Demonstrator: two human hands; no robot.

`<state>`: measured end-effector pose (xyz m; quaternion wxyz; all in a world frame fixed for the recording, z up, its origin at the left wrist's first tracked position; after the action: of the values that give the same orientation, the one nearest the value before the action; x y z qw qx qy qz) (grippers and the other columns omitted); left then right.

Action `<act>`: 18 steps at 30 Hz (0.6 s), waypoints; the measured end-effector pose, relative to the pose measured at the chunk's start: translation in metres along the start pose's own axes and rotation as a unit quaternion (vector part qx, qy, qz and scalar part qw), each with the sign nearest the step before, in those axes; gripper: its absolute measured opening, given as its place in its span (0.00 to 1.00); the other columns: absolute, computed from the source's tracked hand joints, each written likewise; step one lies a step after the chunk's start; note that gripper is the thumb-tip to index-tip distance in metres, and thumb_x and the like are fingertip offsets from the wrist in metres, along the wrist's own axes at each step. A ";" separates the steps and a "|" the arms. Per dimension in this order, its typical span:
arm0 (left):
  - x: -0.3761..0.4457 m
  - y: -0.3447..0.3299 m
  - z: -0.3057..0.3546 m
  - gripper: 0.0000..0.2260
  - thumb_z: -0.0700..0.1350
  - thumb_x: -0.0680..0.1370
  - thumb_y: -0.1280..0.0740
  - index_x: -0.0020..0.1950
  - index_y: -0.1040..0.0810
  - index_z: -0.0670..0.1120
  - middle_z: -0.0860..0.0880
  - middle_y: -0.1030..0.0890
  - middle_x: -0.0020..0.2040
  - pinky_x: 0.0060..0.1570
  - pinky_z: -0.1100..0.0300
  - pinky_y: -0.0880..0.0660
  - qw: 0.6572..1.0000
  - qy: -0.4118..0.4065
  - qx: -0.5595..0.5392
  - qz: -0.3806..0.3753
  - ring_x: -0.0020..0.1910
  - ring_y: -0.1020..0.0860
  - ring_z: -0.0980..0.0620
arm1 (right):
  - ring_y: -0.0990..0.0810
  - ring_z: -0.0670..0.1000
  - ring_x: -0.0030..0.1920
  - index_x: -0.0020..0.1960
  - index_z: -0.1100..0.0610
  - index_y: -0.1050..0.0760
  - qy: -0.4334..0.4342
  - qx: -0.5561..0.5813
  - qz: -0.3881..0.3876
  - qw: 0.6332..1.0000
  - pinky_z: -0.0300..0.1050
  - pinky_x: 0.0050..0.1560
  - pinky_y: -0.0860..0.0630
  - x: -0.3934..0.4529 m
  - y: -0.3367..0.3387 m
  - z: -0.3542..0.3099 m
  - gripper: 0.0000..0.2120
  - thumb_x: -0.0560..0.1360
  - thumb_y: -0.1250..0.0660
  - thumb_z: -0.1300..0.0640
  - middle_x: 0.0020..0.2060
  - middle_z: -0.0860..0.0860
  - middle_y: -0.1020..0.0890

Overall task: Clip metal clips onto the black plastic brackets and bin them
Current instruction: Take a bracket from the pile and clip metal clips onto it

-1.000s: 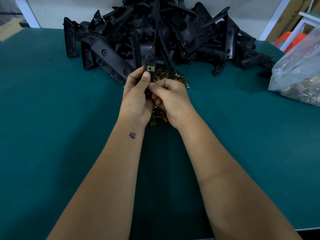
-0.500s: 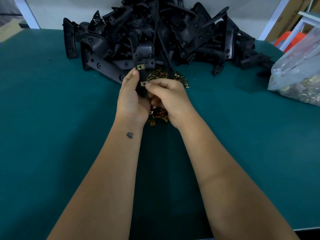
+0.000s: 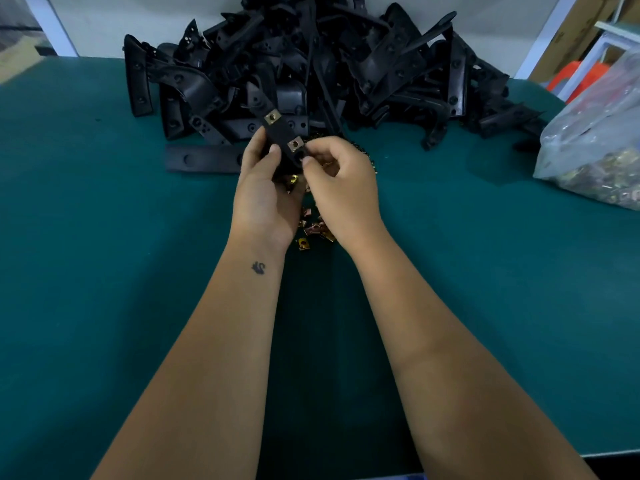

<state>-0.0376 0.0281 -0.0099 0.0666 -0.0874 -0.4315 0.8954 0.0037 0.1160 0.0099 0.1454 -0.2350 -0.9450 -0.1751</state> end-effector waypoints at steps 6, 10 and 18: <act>-0.001 0.000 -0.001 0.15 0.37 0.82 0.38 0.67 0.25 0.49 0.45 0.16 0.56 0.61 0.45 0.23 0.999 0.011 0.028 -0.024 0.55 0.18 0.48 | 0.23 0.43 0.46 0.56 0.54 0.21 0.056 -0.105 0.036 0.992 0.40 0.47 0.24 0.000 0.002 0.001 0.11 0.74 0.29 0.55 0.49 0.47 0.23; -0.002 -0.002 -0.001 0.15 0.38 0.81 0.35 0.65 0.23 0.51 0.48 0.15 0.53 0.63 0.48 0.24 0.998 0.014 0.062 -0.029 0.52 0.18 0.51 | 0.24 0.47 0.44 0.55 0.56 0.23 0.125 -0.226 0.066 0.964 0.46 0.39 0.25 -0.003 0.006 -0.001 0.11 0.76 0.32 0.51 0.48 0.48 0.23; -0.004 -0.004 -0.002 0.16 0.37 0.80 0.34 0.66 0.23 0.51 0.45 0.17 0.60 0.66 0.47 0.26 0.994 0.025 0.089 -0.053 0.63 0.21 0.46 | 0.30 0.45 0.38 0.53 0.58 0.22 0.160 -0.302 0.109 0.933 0.39 0.31 0.40 -0.004 0.007 -0.003 0.12 0.77 0.33 0.50 0.47 0.50 0.23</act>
<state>-0.0333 0.0317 -0.0080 0.1316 -0.0803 -0.3527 0.9230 0.0111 0.1194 0.0134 0.2351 -0.3382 -0.7801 -0.4710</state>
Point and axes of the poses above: each hand's wrist, its own x-axis towards the middle knuckle, its own y-axis out of the back of the hand, z = x × y, the point moved 2 cm from there along x, towards the middle knuckle
